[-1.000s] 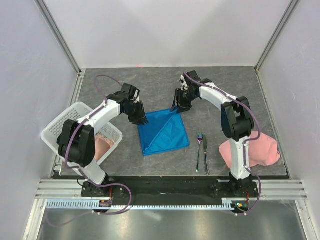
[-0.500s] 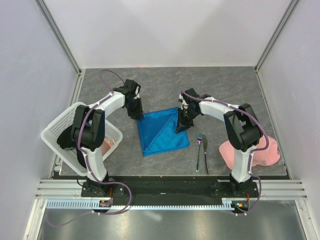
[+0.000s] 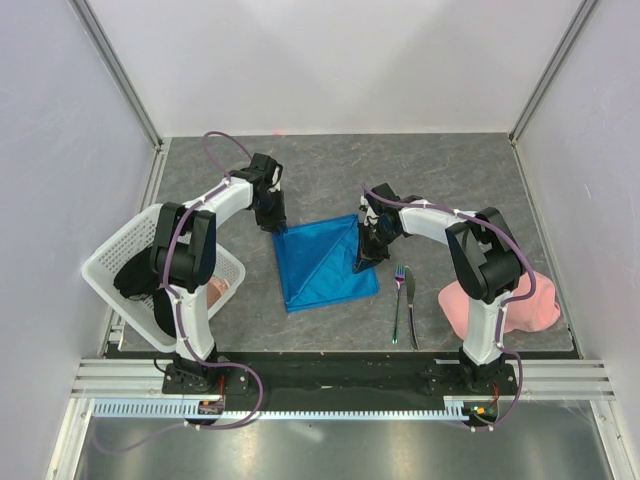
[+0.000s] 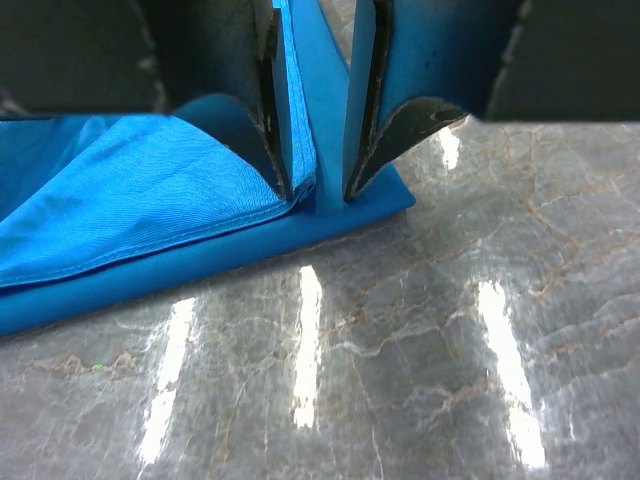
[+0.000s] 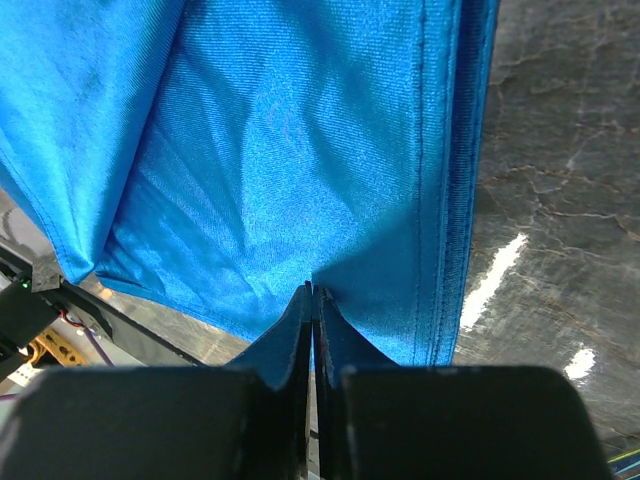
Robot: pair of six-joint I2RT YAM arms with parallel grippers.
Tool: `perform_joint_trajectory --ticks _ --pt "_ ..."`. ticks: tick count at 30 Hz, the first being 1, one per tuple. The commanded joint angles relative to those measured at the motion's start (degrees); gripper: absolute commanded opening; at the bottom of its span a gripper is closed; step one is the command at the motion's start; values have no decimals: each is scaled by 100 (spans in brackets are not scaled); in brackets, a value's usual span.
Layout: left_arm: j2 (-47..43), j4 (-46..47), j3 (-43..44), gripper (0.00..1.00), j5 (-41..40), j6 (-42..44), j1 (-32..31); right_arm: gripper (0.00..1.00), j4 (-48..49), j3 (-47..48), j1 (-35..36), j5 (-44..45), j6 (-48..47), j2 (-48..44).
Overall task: Fold the napkin into a case and place the utensils inside
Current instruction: Fold the top corner of the square-folded napkin at the center of the board.
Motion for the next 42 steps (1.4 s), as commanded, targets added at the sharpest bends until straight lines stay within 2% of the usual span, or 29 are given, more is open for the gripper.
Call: perform_joint_trajectory --ticks 1,4,10,19,26,27,30,31,32,34,37,38,40,41,42 --pt "91 199 256 31 95 271 27 4 153 -38 -13 40 -6 -109" --pt "65 190 239 19 95 297 54 3 135 -38 -13 49 12 -74" --pt "-163 32 247 3 -19 429 150 1 135 -117 4 207 74 -30" --pt "-261 -205 221 3 -116 481 230 0 135 -29 -13 287 82 23" --pt "-120 -214 125 4 -186 464 238 0 56 549 -22 138 266 -153" --pt "-129 -214 125 6 -169 464 230 0 65 655 -22 111 319 -179" --pt "-242 -232 142 21 -125 394 230 1 109 1068 -13 84 530 -109" --pt "-295 -232 134 30 -133 359 230 1 117 1174 -22 128 557 -65" --pt "-357 -267 133 34 -142 332 230 2 109 1410 -13 172 609 -4" --pt "-575 -363 160 56 -238 236 230 5 109 1753 -48 137 645 268" --pt "-1084 -478 -15 61 -318 69 195 6 118 2148 -75 49 671 646" --pt "-1252 -478 -94 60 -231 -19 168 7 118 2229 -83 49 645 725" --pt "-1725 -434 -444 47 -46 -107 20 8 118 2465 -83 -12 601 945" --pt "-1859 -365 -612 41 303 -221 -51 8 118 2519 -83 -30 601 1015" --pt "-1982 -172 -788 28 541 -291 -113 8 126 2580 -101 -56 583 1147"
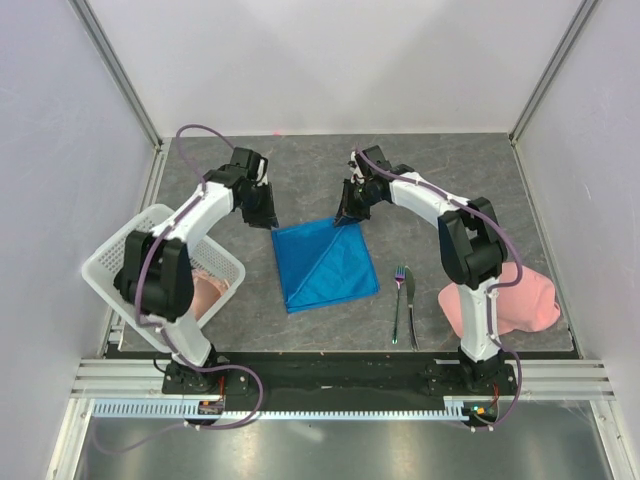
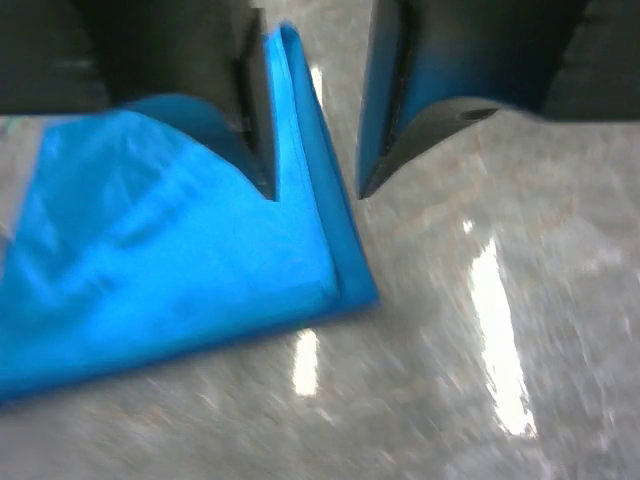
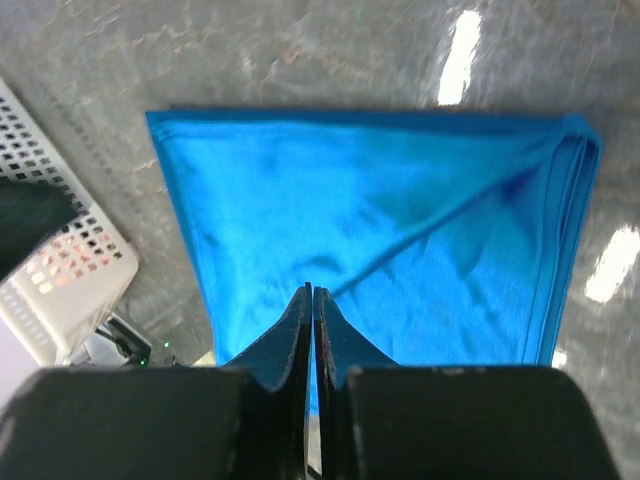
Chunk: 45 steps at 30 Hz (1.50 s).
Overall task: Fold the napkin into a case and place the utensils inside
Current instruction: Fold the top corner of the square-folded napkin at the center of the board, then smooth out the upper triangle-folded napkin at the center of the board.
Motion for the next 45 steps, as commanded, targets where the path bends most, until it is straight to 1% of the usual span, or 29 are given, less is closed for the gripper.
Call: perform_joint_trajectory --ticks 1,2,3,4,7,13,19,23,26,29,30,31,32,33,34,35,36,37,39,40,41,42,44,45 --pt "-997 282 -840 24 840 -447 -421 8 -5 441 -38 -133 22 453" --pt "-1155 361 -1009 21 1120 -596 -509 8 13 477 -38 -124 13 497" --pt "-1217 396 -1159 16 1149 -649 -597 8 30 494 -46 -115 13 558" --pt "-1261 484 -1439 14 1149 -693 -789 8 83 529 -73 -107 30 594" --pt "-1385 686 -1958 10 1193 -799 -993 8 118 565 -82 -124 13 708" --pt "-1578 1003 -2758 10 1272 -887 -1186 7 162 442 -117 -72 -31 796" --pt "-1447 1609 -3462 10 1738 -1212 -1406 7 215 301 -161 16 -128 857" --pt "-1402 1733 -3656 9 1537 -1265 -1556 7 215 380 -178 104 -286 1015" --pt "-1718 1645 -3578 11 1475 -1256 -1556 7 180 442 -178 131 -391 1025" --pt "-2095 1206 -3218 18 1178 -1230 -1547 7 13 512 -170 253 -523 867" --pt "-2184 1066 -3008 24 1089 -1230 -1538 8 -135 573 -169 323 -549 805" --pt "-2280 838 -2910 27 1001 -1265 -1530 8 -250 634 -169 472 -576 735" --pt "-2438 723 -2805 31 878 -1291 -1512 11 -373 696 -161 552 -593 613" --pt "-2527 652 -2647 37 842 -1309 -1477 14 -626 827 -152 640 -611 542" --pt "-2606 486 -2576 39 790 -1387 -1442 21 -733 872 -134 823 -663 367" --pt "-2728 415 -2506 41 754 -1440 -1398 25 -830 907 -108 903 -673 278" --pt "-2799 362 -2401 41 745 -1502 -1276 30 -1031 951 -21 991 -708 190" --pt "-2870 248 -2373 41 710 -1633 -1188 41 -1137 978 41 1105 -769 7" --pt "-3185 204 -2330 41 658 -1765 -890 48 -1401 978 329 1404 -831 -196" --pt "-3317 160 -2303 41 501 -1923 -766 54 -1437 943 462 1501 -840 -406" --pt "-3432 -15 -2268 40 386 -2029 -626 56 -1472 899 603 1606 -805 -504" --pt "-3702 -121 -2163 40 280 -2134 -329 57 -1481 777 900 1642 -770 -592" --pt "-3950 -497 -2022 40 -18 -2416 -54 58 -1464 671 1218 1747 -569 -777" --pt "-4178 -622 -1830 40 -159 -2556 104 58 -1472 627 1550 1931 -506 -795"
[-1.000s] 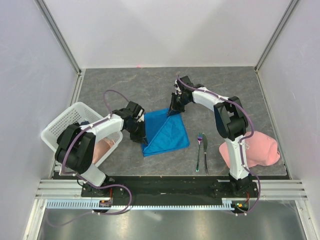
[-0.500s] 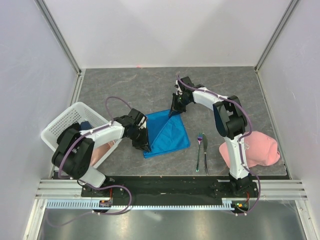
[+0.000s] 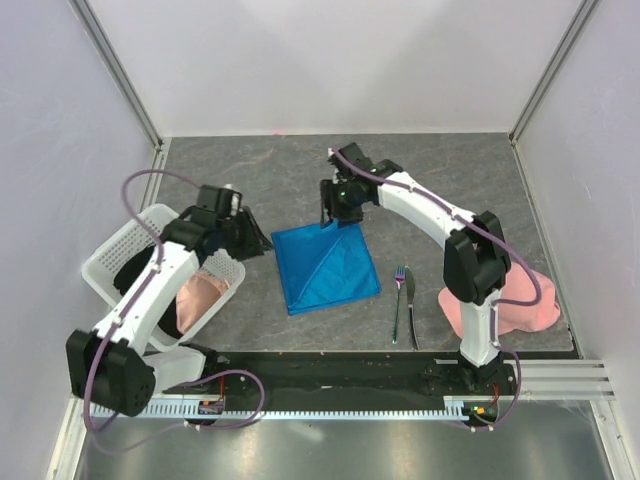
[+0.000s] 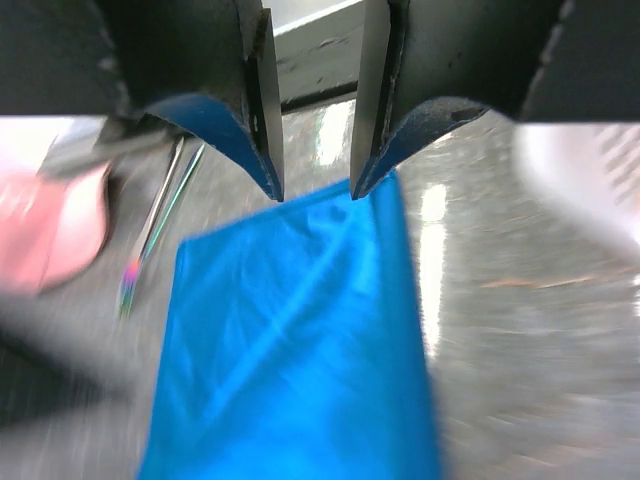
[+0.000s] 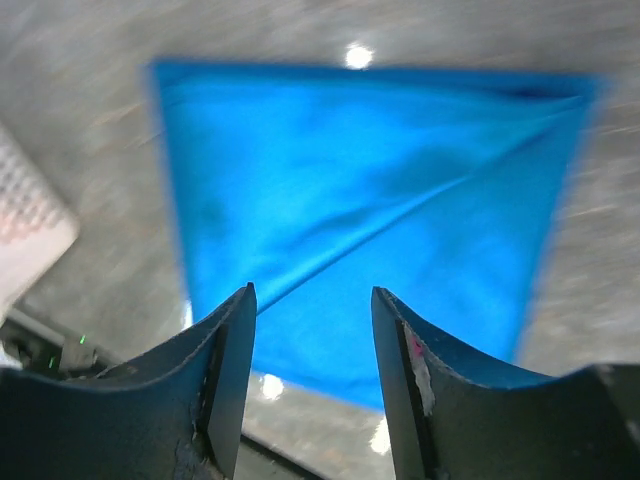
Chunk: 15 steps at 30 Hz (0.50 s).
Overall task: Fold the napkin into a case and place the utensils inside
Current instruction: Smooth out the upper triangle-folded napkin at the center of the board.
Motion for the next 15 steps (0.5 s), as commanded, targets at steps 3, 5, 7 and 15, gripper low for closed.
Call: perform_joint_trajectory --ticks 3,5,7,15 --pt "-852 -1300 966 48 -1165 -852 628 56 -240 5 1546 982 470 -406" --pt "-852 -1677 1212 51 -1376 -844 733 55 -240 145 1993 1229 645 -222" --pt "-765 -1880 1327 51 -1526 -826 839 53 -266 251 2259 1511 716 33" --pt "-597 -2505 1723 52 -1763 -1089 1182 48 -618 814 2857 2091 1086 728"
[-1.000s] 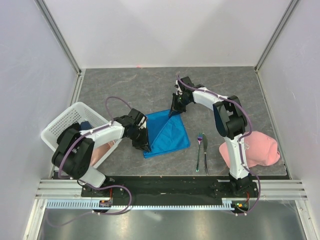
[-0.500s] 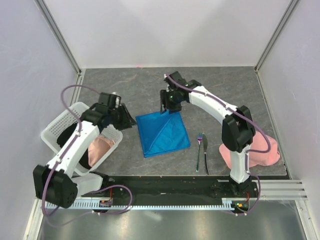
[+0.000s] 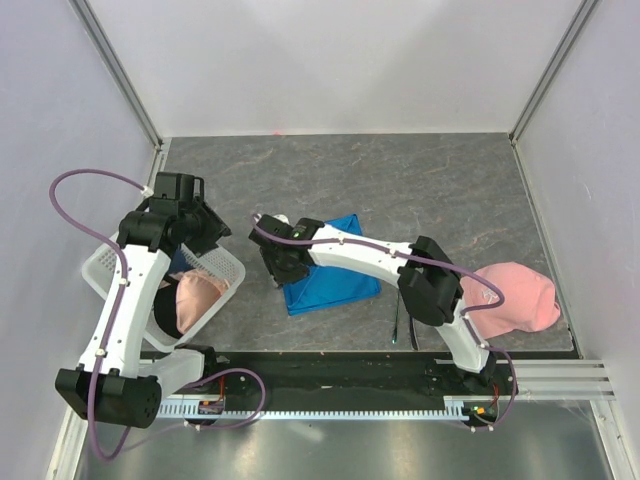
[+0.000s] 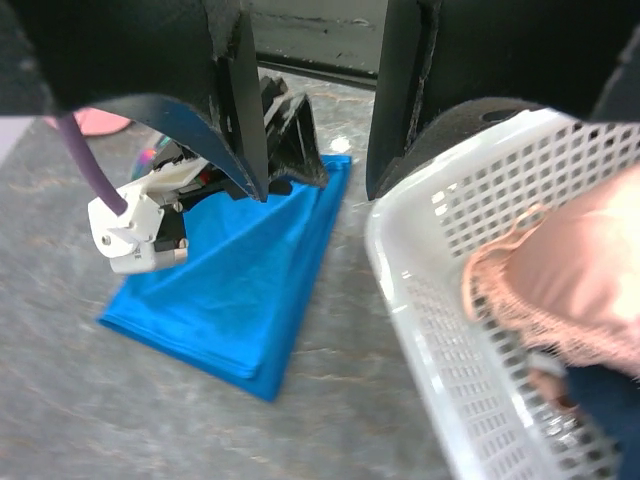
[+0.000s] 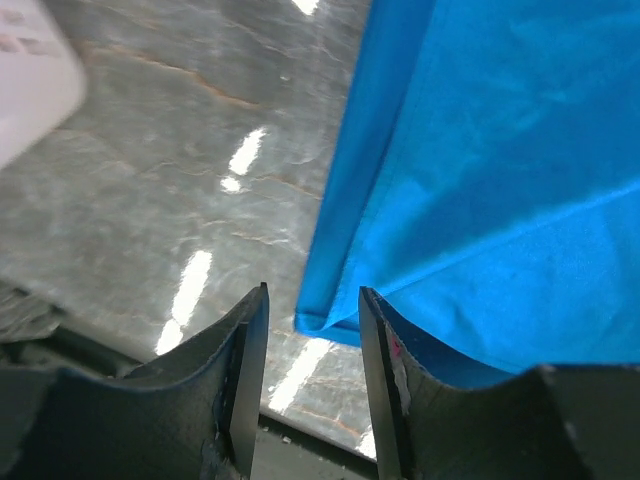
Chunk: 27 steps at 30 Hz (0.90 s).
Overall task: Fold the napkin into a case and place the utensils inside
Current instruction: Smooth out the upper triangle-folded napkin at the center of the board.
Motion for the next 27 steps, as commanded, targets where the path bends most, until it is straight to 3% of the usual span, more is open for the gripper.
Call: perform_joint_trajectory --ticks 1,17,27 --pt "-11 -534 285 52 -413 -489 30 48 -255 325 103 614 323 153" --pt "-29 -771 57 52 -580 -779 -172 45 -237 184 499 729 648 637" --pt "-90 -780 -31 52 -598 -744 -242 46 -351 219 622 983 675 471"
